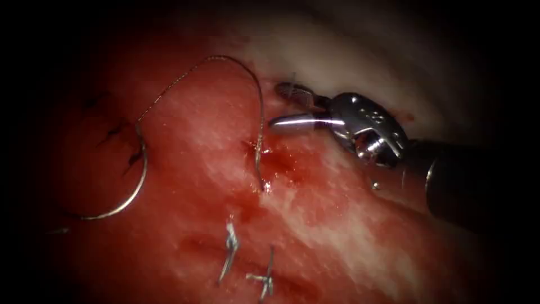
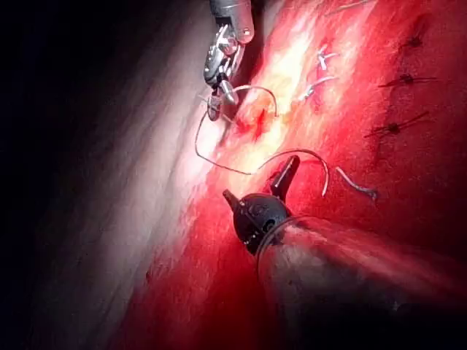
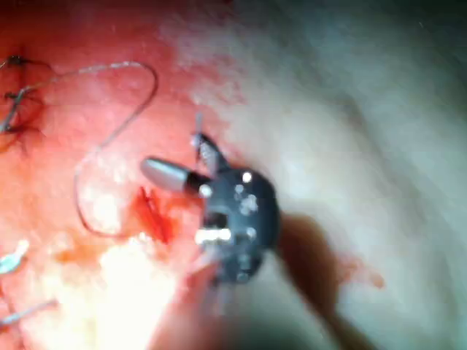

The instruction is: Wound Closure

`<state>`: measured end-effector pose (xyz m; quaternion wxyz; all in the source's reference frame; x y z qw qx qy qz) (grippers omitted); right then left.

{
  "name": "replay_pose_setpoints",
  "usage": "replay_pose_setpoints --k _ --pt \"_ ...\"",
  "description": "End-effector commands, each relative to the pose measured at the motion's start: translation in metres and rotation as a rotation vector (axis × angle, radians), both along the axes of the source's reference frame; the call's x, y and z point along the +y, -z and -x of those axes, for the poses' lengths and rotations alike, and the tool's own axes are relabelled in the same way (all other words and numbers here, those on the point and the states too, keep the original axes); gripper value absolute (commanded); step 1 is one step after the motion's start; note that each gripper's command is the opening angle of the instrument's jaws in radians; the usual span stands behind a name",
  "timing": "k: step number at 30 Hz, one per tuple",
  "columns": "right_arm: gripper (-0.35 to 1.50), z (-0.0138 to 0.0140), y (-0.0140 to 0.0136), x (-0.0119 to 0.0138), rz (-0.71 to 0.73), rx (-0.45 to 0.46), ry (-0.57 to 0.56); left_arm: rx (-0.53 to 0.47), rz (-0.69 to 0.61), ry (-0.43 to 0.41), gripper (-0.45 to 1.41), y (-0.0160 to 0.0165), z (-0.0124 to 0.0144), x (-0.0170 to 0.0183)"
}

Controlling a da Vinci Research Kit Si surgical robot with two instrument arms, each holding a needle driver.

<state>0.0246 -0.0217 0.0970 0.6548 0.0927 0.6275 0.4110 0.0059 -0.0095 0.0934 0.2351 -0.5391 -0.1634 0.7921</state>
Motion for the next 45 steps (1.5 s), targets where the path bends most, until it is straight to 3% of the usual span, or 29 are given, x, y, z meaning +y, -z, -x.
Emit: replay_pose_setpoints --k 1,5,7,11,17,24,27,31,34,37,45 --pt "1.33 -0.0001 -0.0002 -0.0001 0.009 -0.011 -0.003 0.017 -0.001 0.022 0.81 -0.001 0.0012 0.0007" --pt "1.4 0.0011 0.0009 0.0 0.079 -0.072 0.03 0.128 -0.036 0.158 0.73 -0.005 0.0062 0.0019" --pt "1.45 0.0015 0.0013 0.0001 0.135 -0.11 0.037 0.163 -0.047 0.177 0.76 -0.0065 0.0073 0.0023" --pt "1.48 0.002 0.0022 0.0004 0.177 -0.173 0.025 0.197 -0.053 0.197 0.81 -0.0088 0.0085 0.0034" --pt "1.48 0.0024 0.003 0.0007 0.206 -0.19 0.038 0.244 -0.061 0.225 0.81 -0.0108 0.0098 0.005" --pt "1.48 0.0027 0.0032 0.0002 0.225 -0.221 0.032 0.345 -0.111 0.271 0.74 -0.0126 0.0095 0.0052" --pt "1.48 0.0027 0.0032 0.0001 0.225 -0.241 0.032 0.378 -0.2 0.31 0.49 -0.0127 0.0098 0.005" --pt "1.48 0.0026 0.0032 0.0001 0.224 -0.243 0.034 0.381 -0.332 0.424 0.39 -0.0127 0.0103 0.0044" --pt "1.48 0.0026 0.0032 0.0 0.224 -0.243 0.033 0.382 -0.364 0.452 0.21 -0.0125 0.0105 0.0038" --pt "1.48 0.0024 0.0031 -0.0001 0.225 -0.246 0.035 0.403 -0.367 0.445 0.21 -0.012 0.0106 0.0034" --pt "1.48 0.0014 0.0028 -0.0005 0.224 -0.26 0.04 0.546 -0.415 0.3 0.21 -0.0119 0.0108 0.0033"
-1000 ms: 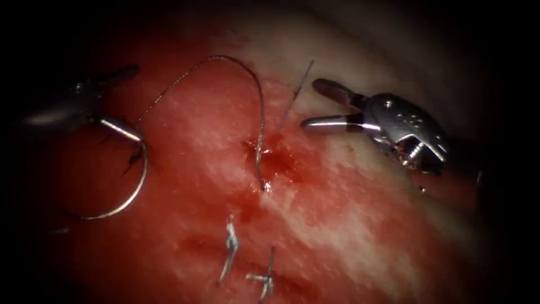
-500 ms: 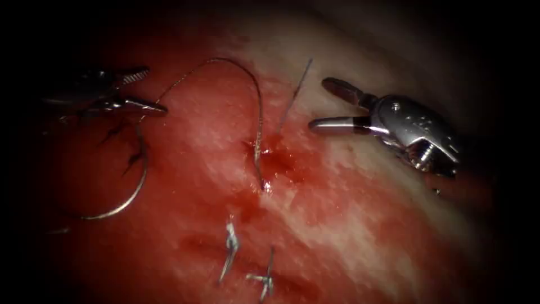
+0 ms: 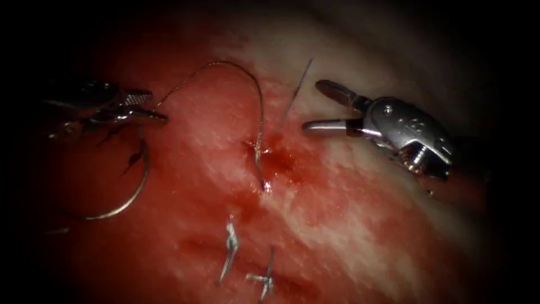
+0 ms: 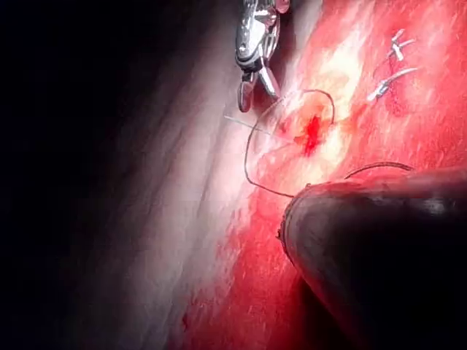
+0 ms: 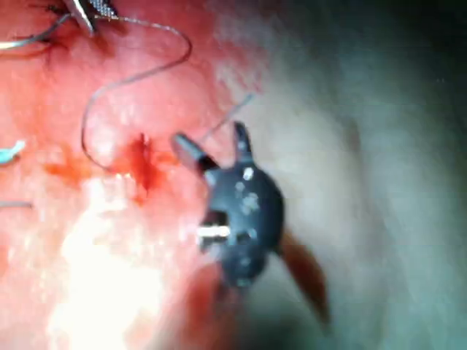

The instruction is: Wound Closure

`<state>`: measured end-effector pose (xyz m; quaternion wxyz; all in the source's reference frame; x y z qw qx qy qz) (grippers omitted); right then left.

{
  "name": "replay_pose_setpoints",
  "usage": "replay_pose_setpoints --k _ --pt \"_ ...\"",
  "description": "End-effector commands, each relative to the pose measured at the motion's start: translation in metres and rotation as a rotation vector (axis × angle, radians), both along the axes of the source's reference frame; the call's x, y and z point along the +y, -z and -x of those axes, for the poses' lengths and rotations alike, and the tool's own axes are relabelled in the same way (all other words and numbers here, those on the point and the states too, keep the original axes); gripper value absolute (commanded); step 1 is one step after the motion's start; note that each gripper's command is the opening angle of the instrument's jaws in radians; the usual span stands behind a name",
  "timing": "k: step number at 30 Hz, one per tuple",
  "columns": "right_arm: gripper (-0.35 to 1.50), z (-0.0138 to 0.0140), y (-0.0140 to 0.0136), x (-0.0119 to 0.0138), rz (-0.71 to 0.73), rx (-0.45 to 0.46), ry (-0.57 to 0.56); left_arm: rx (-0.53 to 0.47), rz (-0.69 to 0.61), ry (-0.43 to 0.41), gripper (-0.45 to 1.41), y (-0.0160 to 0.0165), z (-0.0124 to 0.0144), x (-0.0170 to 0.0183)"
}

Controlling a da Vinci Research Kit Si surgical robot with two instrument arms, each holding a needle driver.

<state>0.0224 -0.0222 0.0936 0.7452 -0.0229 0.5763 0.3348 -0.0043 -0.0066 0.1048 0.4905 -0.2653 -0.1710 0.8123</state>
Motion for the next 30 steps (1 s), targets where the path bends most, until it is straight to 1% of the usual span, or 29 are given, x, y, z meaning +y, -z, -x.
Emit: replay_pose_setpoints --k 1,2,3,5,7,8,9,11,14,15,17,19,21,23,24,26,27,28,29,30 --pt "1.48 -0.0009 -0.0006 0.0001 0.001 0.002 0.001 0.001 -0.006 -0.017 0.21 -0.0005 0.0005 0.0003" --pt "1.48 -0.0009 -0.0006 0.0001 0.001 0.004 0.003 0.003 -0.017 -0.03 0.21 -0.0005 0.0005 0.0003" --pt "1.48 -0.0009 -0.0006 0.0 0.001 0.004 0.003 -0.001 -0.025 -0.037 0.12 -0.0005 0.0005 0.0003" --pt "1.48 -0.0009 -0.0005 0.0 0.001 0.004 0.003 -0.015 -0.038 -0.044 -0.45 -0.0005 0.0008 0.0005" --pt "1.48 -0.0008 -0.0005 -0.0001 0.001 0.006 0.004 -0.052 -0.065 -0.057 -0.45 -0.0004 0.001 0.0007" --pt "1.48 -0.0007 -0.0003 -0.0002 0.004 0.008 0.0 -0.101 -0.047 -0.074 -0.45 -0.0003 0.0013 0.0009" --pt "1.48 -0.0006 -0.0001 -0.0005 0.006 0.01 -0.001 -0.155 0.01 -0.102 -0.45 0.0001 0.0017 0.001" --pt "1.45 -0.0003 0.0001 -0.0009 0.002 0.003 0.009 -0.171 0.035 -0.103 -0.45 0.0005 0.0021 0.0011" --pt "1.36 0.0002 -0.0001 -0.0018 -0.016 -0.027 0.055 -0.186 0.067 -0.104 -0.45 0.0013 0.0025 0.001" --pt "1.33 0.0003 -0.0008 -0.0027 -0.038 -0.039 0.085 -0.205 0.102 -0.103 -0.45 0.0022 0.0026 0.0009" --pt "1.33 0.0002 -0.0012 -0.003 -0.055 -0.033 0.097 -0.211 0.119 -0.108 -0.45 0.0026 0.0025 0.0008" --pt "1.31 -0.0005 -0.0021 -0.0037 -0.098 -0.004 0.131 -0.217 0.15 -0.124 -0.45 0.0034 0.0027 0.0004" --pt "1.3 -0.0012 -0.0025 -0.0042 -0.113 0.005 0.142 -0.223 0.179 -0.142 -0.45 0.0037 0.003 0.0002" --pt "1.26 -0.0025 -0.0024 -0.0047 -0.124 0.039 0.178 -0.245 0.204 -0.171 -0.45 0.0038 0.0036 0.0003" --pt "1.21 -0.0033 -0.002 -0.0049 -0.127 0.064 0.197 -0.243 0.213 -0.177 -0.45 0.0035 0.0042 0.0004" --pt "1.04 -0.0045 -0.0015 -0.0051 -0.127 0.079 0.212 -0.242 0.219 -0.179 -0.45 0.0031 0.0048 0.0004" --pt "0.66 -0.0055 -0.0012 -0.0053 -0.12 0.1 0.22 -0.229 0.216 -0.191 -0.45 0.0024 0.0057 0.0003" --pt "0.07 -0.0061 -0.0009 -0.0054 -0.099 0.114 0.236 -0.219 0.216 -0.201 -0.45 0.002 0.0061 0.0003" --pt "-0.35 -0.0068 -0.0006 -0.0054 -0.068 0.143 0.256 -0.179 0.233 -0.215 -0.45 0.0009 0.0068 0.0002" --pt "-0.35 -0.0072 -0.0004 -0.0054 -0.055 0.162 0.259 -0.17 0.237 -0.221 -0.45 0.0004 0.0071 0.0001"
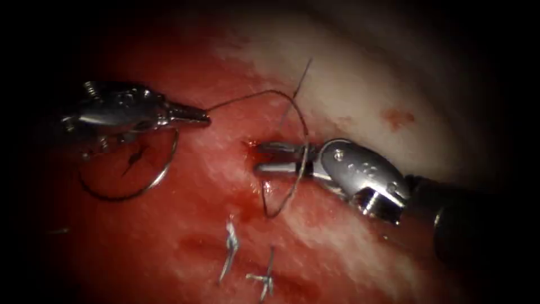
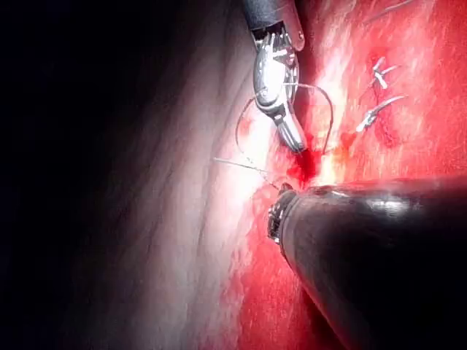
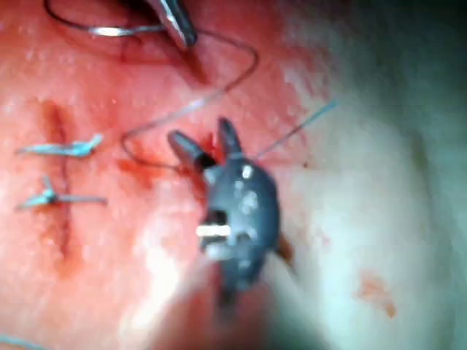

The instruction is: Wound Closure

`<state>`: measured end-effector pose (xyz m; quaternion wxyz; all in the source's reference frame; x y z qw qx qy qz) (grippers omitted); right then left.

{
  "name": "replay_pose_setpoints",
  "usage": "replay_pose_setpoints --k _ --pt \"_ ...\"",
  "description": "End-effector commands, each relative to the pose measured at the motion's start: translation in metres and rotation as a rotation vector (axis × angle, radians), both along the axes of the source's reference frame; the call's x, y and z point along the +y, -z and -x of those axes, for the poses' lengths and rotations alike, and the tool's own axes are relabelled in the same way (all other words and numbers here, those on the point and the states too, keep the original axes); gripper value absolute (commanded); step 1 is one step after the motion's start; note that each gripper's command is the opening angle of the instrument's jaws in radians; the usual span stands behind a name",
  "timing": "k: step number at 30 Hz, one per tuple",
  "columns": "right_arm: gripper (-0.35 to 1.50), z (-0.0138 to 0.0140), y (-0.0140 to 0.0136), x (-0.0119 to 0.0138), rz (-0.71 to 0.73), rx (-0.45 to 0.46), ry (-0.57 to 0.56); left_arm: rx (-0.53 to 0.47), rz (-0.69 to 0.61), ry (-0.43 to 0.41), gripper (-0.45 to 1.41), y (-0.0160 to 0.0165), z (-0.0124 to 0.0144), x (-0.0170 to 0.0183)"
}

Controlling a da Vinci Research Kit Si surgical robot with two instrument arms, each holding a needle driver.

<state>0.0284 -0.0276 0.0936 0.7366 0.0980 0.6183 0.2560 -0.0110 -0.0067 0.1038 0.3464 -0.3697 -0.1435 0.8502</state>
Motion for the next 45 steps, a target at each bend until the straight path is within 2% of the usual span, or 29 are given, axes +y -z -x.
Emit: replay_pose_setpoints --k 1,7,8,11,17,24,25,26,28,29,30,31,34,41,45 --pt "-0.35 -0.0017 -0.0001 0.0001 0.019 0.041 -0.003 0.023 0.007 -0.018 -0.45 -0.0018 0.0011 -0.0002" --pt "-0.35 -0.0024 0.0014 0.0003 0.078 0.089 -0.024 0.08 0.059 -0.044 -0.45 -0.005 0.0018 -0.0018" --pt "-0.35 -0.0025 0.0018 0.0002 0.09 0.094 -0.028 0.089 0.093 -0.071 -0.45 -0.0053 0.0018 -0.0021" --pt "-0.35 -0.0025 0.0021 0.0004 0.112 0.103 -0.045 0.097 0.108 -0.08 -0.45 -0.0053 0.002 -0.0026" --pt "-0.35 -0.0026 0.0021 0.0016 0.212 0.074 -0.122 0.11 0.106 -0.114 -0.45 -0.0028 0.0027 -0.0051" --pt "-0.35 -0.004 0.0015 0.0018 0.243 0.038 -0.115 0.109 0.125 -0.164 -0.45 0.0006 0.0033 -0.0065" --pt "-0.27 -0.0042 0.0014 0.0018 0.239 0.026 -0.106 0.111 0.128 -0.167 -0.45 0.0009 0.0034 -0.0067" --pt "0.15 -0.0044 0.0013 0.0017 0.239 0.014 -0.112 0.112 0.131 -0.17 -0.45 0.0012 0.0035 -0.0068" --pt "0.79 -0.0049 0.0011 0.0014 0.241 -0.008 -0.132 0.11 0.133 -0.175 -0.45 0.0019 0.0036 -0.007" --pt "1.01 -0.005 0.001 0.0013 0.242 -0.015 -0.14 0.11 0.136 -0.179 -0.45 0.0023 0.0037 -0.0071" --pt "1.13 -0.0052 0.0009 0.0012 0.248 -0.025 -0.145 0.109 0.134 -0.179 -0.45 0.0025 0.0037 -0.007" --pt "1.19 -0.0052 0.0009 0.0012 0.242 -0.032 -0.152 0.107 0.136 -0.181 -0.45 0.0031 0.0036 -0.0069" --pt "1.23 -0.005 0.0008 0.0013 0.238 -0.045 -0.147 0.094 0.15 -0.178 -0.45 0.004 0.0032 -0.0065" --pt "1.23 -0.005 0.0 0.0002 0.235 -0.075 -0.102 0.076 0.202 -0.171 -0.45 0.0074 0.0009 -0.0027" --pt "1.23 -0.0051 -0.0004 -0.0001 0.228 -0.085 -0.089 0.078 0.213 -0.179 -0.45 0.0076 0.0011 -0.0023"
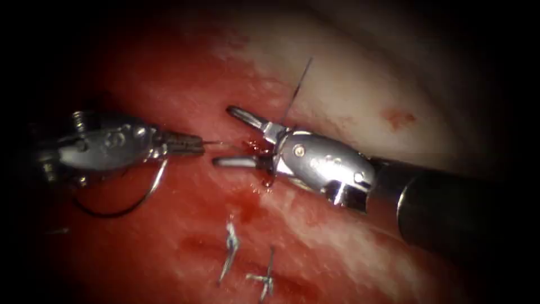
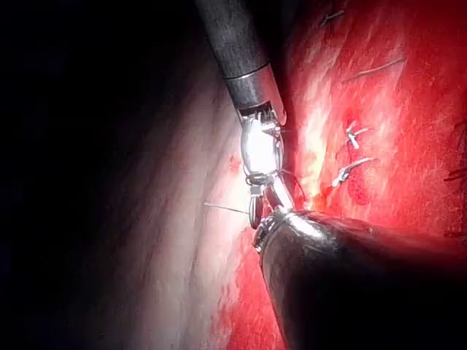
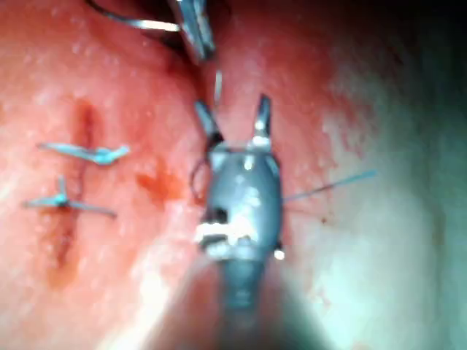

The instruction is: Wound Closure

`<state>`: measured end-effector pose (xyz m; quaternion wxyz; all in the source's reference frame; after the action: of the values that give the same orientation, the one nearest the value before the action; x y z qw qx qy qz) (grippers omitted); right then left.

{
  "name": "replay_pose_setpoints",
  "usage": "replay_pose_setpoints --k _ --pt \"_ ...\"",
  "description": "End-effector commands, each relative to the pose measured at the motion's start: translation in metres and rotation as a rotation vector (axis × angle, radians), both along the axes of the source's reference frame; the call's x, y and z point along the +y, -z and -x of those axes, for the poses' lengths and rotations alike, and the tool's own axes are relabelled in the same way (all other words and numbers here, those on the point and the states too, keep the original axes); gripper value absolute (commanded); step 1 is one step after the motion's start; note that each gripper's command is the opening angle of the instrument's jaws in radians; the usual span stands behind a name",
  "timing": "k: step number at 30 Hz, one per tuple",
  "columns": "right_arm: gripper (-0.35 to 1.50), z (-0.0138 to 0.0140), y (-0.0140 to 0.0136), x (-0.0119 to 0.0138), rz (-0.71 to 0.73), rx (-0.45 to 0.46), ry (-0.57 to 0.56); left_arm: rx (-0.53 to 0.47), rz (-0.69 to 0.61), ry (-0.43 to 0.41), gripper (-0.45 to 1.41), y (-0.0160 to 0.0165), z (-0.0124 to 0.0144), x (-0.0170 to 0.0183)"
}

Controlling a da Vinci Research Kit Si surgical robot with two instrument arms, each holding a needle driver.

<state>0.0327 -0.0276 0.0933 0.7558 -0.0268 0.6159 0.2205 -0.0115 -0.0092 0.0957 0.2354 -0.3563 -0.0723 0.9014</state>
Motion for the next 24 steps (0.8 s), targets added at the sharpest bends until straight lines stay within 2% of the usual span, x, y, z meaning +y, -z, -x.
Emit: replay_pose_setpoints --k 1,9,13,16,24 --pt "1.23 -0.0008 -0.0008 -0.0002 -0.004 -0.005 0.007 0.001 0.004 -0.002 -0.45 -0.0005 0.0007 0.0002" --pt "1.23 -0.001 -0.0017 -0.0014 -0.039 -0.017 0.043 -0.025 0.056 -0.002 -0.45 -0.0003 0.0011 0.0042" --pt "1.21 -0.0011 -0.0014 -0.0014 -0.045 -0.001 0.055 -0.014 0.081 -0.016 -0.45 -0.0031 0.0015 0.0062" --pt "1.21 -0.0011 -0.0013 -0.0015 -0.054 0.023 0.068 0.021 0.065 -0.059 -0.45 -0.0072 0.002 0.0058" --pt "1.14 -0.0004 -0.0005 -0.0008 -0.072 0.142 0.022 0.015 0.056 -0.093 -0.45 -0.01 0.0022 0.0049"
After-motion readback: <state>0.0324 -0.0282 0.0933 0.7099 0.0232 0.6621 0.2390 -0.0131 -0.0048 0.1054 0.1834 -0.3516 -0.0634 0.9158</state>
